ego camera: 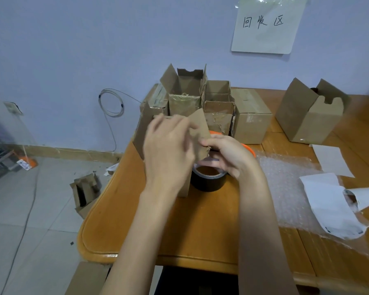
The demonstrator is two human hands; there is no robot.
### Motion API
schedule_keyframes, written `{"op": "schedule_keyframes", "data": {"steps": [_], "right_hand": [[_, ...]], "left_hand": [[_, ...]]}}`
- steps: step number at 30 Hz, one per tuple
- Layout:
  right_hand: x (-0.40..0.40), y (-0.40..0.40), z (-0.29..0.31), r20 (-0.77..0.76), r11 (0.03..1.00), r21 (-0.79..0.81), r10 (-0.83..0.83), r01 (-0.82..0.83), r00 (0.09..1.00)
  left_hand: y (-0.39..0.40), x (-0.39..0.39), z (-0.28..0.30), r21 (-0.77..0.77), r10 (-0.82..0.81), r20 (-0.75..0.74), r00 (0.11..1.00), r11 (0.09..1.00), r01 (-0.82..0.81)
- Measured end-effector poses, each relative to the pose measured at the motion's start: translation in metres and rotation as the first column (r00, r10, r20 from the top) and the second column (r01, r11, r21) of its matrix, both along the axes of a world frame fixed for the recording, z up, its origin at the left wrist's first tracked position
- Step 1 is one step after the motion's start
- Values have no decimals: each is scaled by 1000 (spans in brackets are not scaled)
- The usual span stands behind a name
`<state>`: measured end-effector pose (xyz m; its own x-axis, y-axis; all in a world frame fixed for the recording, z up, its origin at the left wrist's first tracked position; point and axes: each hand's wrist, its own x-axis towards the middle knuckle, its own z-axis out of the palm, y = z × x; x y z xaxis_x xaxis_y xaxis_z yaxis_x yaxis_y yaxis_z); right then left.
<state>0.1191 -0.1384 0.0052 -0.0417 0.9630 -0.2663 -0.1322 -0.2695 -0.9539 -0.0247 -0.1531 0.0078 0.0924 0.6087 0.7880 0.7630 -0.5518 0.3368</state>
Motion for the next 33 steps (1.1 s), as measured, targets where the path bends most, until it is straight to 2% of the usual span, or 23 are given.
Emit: {"op": "schedule_keyframes", "data": {"steps": [3, 4, 5, 6, 7, 8, 10, 12, 13, 16, 21, 23, 26, 27, 29, 30, 33], "right_hand": [[1, -2, 0, -45, 998, 11, -56, 57, 997], [2, -1, -1, -6, 992, -3, -126, 126, 992], [2, 2, -4, 122, 981, -1, -193, 195, 974], [2, 5, -7, 356, 977, 24, -206, 211, 911], [1, 7, -10, 585, 983, 44, -168, 176, 794], [-2, 9, -15, 738, 990, 52, -125, 128, 663], [-9, 10, -23, 864, 999, 13, -36, 51, 502], [-17, 6, -25, 920, 998, 37, -55, 52, 389], [-20, 5, -25, 928, 996, 68, -86, 64, 362], [-24, 7, -23, 918, 991, 105, -127, 77, 377], [-22, 3, -20, 938, 999, 19, -6, -34, 345], [-20, 4, -16, 934, 998, 54, -36, -39, 356], [-10, 11, 1, 927, 983, 159, -181, 93, 327], [-4, 12, 9, 899, 969, 190, -236, 157, 368], [6, 10, 24, 794, 940, 240, -334, 243, 507], [10, 6, 32, 750, 923, 272, -381, 272, 542], [16, -10, 54, 667, 836, 430, -548, 341, 505]], "left_hand": [[3, 11, -3, -287, -48, -155, 987, 958, 2], [5, 11, -9, -343, -54, -151, 987, 939, -1], [8, 10, -14, -364, -56, -126, 990, 931, 6], [10, 8, -18, -372, -49, -108, 993, 928, 5], [11, 8, -20, -382, -31, -93, 995, 924, -7], [13, 8, -21, -397, -6, -77, 997, 917, -25], [16, 7, -20, -442, 57, -34, 998, 894, -66], [18, 5, -20, -487, 104, 1, 995, 869, -91], [19, 3, -21, -491, 119, 3, 993, 865, -102], [16, 0, -21, -465, 131, 20, 991, 879, -107], [13, 0, -21, -452, 132, 25, 991, 886, -106], [15, 1, -23, -415, 146, -4, 989, 900, -135], [16, 3, -26, -334, 155, -1, 988, 931, -147], [17, 3, -27, -319, 165, 4, 986, 935, -155], [17, 3, -28, -298, 187, -9, 982, 937, -181], [17, 4, -29, -288, 195, -18, 981, 938, -192], [16, 8, -30, -247, 213, -4, 977, 947, -207]]}}
